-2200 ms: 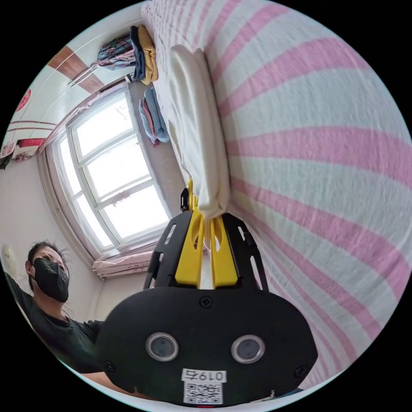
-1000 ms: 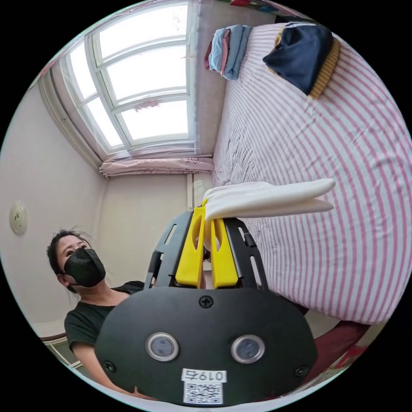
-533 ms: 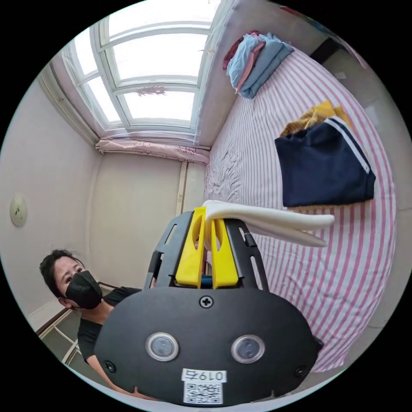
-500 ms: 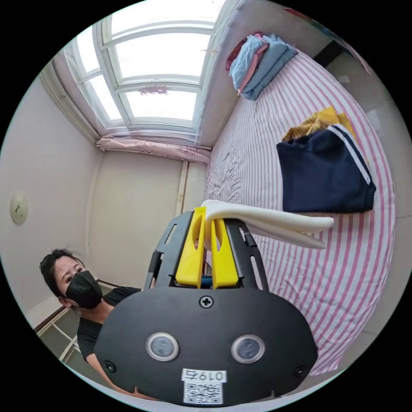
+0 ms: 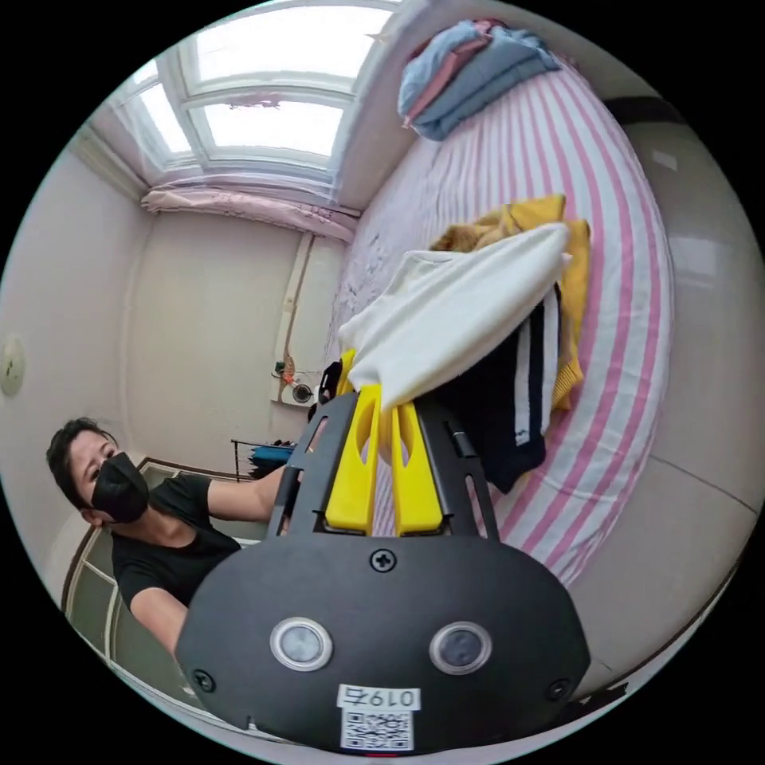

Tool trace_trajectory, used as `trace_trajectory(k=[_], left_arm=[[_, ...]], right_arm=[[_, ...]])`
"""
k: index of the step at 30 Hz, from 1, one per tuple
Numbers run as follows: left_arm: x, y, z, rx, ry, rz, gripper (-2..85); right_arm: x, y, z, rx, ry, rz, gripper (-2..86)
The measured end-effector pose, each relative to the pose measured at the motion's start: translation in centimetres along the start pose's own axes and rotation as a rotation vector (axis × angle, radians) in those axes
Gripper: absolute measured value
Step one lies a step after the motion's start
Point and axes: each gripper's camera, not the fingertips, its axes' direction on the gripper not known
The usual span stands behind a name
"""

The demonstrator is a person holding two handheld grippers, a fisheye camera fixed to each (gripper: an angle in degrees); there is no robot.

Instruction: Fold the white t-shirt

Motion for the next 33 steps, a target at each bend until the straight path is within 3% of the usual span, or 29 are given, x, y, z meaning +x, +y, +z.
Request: trace_trajectory(k=[13, 19, 24, 29, 33], left_arm=[[-4.1, 3.6, 2.9, -0.095, 0.033, -0.171, 2.5], [-2.0, 3.3, 0.4, -0.086, -0.068, -0.052, 1.8], [5.8, 1.6, 0.7, -0.096, -0.265, 0.308, 1.2], [16.3, 1.6, 13.2, -0.357, -0.547, 0.887, 1.0], [18.4, 2.9, 21.2, -0.511, -0.635, 1.101, 0.8]], right_arm=[[-3.7, 0.2, -4.5, -0.036, -0.01, 0.227, 1.3], [-6.4, 0.7, -5.6, -0.031, 0.017, 0.242, 6.6], [-10.5, 1.7, -6.6, -0.022, 0.169, 0.178, 5.8], [-19.1, 3.2, -7.2, 0.055, 0.629, -0.064, 4.9], [-25.0, 3.9, -3.9, 0.078, 0.826, -0.282, 1.8]])
